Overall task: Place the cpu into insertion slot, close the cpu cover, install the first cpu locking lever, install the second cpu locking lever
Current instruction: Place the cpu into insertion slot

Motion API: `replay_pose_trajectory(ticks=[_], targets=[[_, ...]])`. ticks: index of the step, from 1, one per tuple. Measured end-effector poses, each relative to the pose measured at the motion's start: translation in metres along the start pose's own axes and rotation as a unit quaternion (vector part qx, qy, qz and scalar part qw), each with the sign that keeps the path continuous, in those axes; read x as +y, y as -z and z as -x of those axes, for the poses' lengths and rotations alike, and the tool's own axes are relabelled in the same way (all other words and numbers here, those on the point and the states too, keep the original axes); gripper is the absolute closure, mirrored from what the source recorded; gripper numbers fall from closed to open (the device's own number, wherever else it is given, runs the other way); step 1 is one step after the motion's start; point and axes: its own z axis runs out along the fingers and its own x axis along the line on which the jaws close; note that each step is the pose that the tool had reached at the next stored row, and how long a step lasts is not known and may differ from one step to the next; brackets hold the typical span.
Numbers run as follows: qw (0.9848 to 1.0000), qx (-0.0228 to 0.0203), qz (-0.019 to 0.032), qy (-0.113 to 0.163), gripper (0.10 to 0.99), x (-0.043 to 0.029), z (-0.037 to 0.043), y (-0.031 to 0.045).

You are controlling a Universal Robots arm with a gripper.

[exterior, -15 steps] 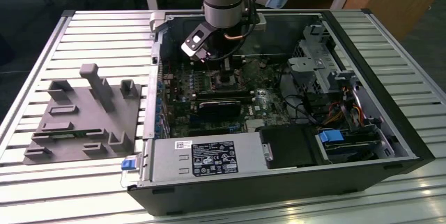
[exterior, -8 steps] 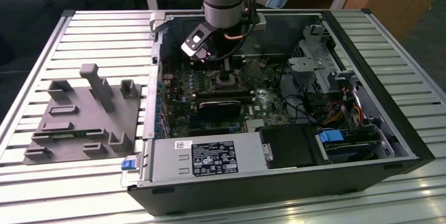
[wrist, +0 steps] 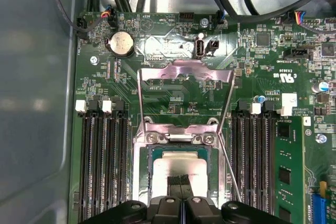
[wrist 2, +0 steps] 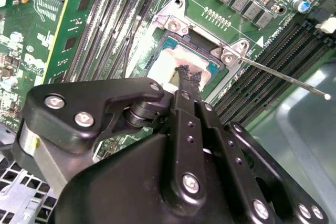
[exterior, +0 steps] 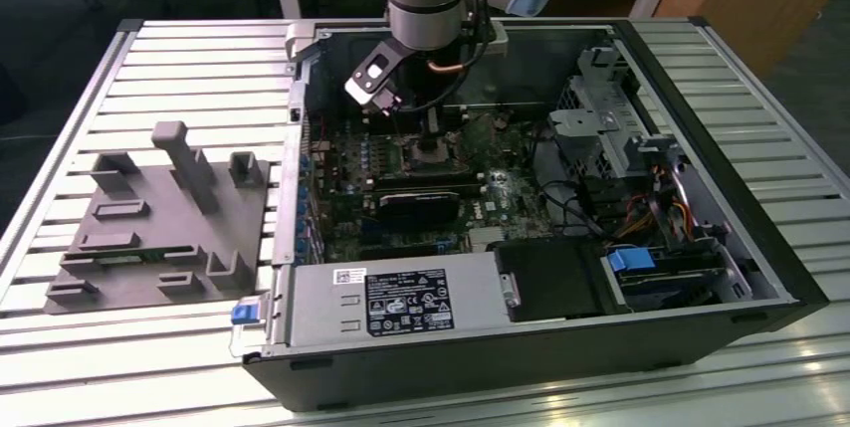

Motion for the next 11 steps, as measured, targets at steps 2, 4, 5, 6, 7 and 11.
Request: replay_pose_trajectory(ticks=[2, 4, 5, 6, 7, 11], targets=[[1.0, 0.0, 0.0, 0.0, 0.984, 0.0003, 0.0, 0.0035], [1.0, 0.0001, 0.0, 0.0, 0.984, 0.0005, 0.0, 0.0069], [1.0, 0.0, 0.0, 0.0, 0.984, 0.0007, 0.0, 0.0087], [1.0, 0.0, 0.0, 0.0, 0.984, 0.0008, 0.0, 0.0105], [1.0, 0.0001, 0.0001, 0.0, 0.984, 0.001, 0.0, 0.0124], [1.0, 0.0001, 0.0006, 0.0, 0.984, 0.0016, 0.0, 0.0204]])
